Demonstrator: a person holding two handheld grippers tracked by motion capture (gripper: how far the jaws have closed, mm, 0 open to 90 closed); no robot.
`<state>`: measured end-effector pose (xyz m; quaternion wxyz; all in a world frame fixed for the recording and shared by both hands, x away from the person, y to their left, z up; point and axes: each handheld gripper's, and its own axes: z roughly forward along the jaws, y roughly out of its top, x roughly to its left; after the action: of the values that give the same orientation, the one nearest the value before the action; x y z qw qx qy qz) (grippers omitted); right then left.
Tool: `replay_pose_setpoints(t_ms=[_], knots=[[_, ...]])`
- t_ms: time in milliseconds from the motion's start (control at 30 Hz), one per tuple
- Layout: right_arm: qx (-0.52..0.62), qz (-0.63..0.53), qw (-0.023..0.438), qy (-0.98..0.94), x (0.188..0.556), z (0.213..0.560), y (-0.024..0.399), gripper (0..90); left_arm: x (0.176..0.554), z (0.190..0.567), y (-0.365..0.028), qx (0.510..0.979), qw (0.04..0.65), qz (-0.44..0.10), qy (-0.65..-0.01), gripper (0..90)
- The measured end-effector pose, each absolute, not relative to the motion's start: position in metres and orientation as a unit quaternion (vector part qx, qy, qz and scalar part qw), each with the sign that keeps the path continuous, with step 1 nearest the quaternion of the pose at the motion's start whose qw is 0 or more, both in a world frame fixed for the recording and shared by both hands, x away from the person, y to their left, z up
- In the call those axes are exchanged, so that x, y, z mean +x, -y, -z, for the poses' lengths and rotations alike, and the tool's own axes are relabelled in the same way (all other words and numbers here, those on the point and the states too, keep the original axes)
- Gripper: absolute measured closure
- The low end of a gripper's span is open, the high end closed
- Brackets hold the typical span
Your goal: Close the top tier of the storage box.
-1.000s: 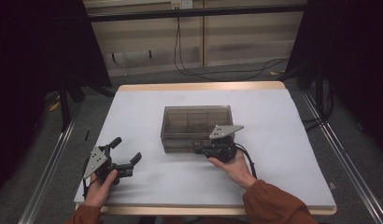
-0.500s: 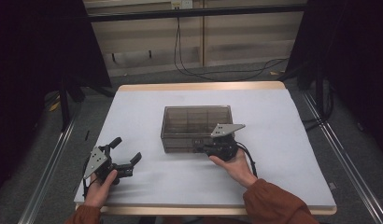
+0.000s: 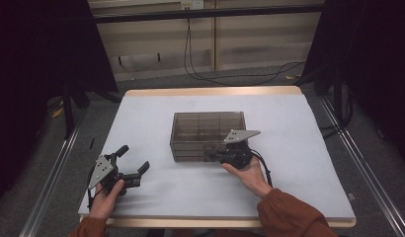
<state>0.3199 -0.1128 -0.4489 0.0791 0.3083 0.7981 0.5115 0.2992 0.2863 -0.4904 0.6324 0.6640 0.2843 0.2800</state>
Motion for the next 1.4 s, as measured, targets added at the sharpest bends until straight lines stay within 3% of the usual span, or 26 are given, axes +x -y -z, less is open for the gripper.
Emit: replay_pose_setpoints(t_ms=[400,700,967,1400], knots=[[0.303,-0.505,0.072,-0.805,0.319,0.45,0.114,88.7,0.299,0.49,-0.287,0.664,0.631,-0.284,-0.285,0.7],[0.306,-0.51,0.056,-0.802,0.312,0.447,0.119,69.4,0.299,0.49,-0.286,0.661,0.634,-0.283,-0.286,0.7],[0.314,-0.505,0.068,-0.801,0.303,0.441,0.13,52.0,0.299,0.49,-0.286,0.661,0.634,-0.283,-0.286,0.7],[0.323,-0.502,0.074,-0.799,0.285,0.436,0.153,40.7,0.299,0.491,-0.286,0.661,0.635,-0.28,-0.286,0.7]])
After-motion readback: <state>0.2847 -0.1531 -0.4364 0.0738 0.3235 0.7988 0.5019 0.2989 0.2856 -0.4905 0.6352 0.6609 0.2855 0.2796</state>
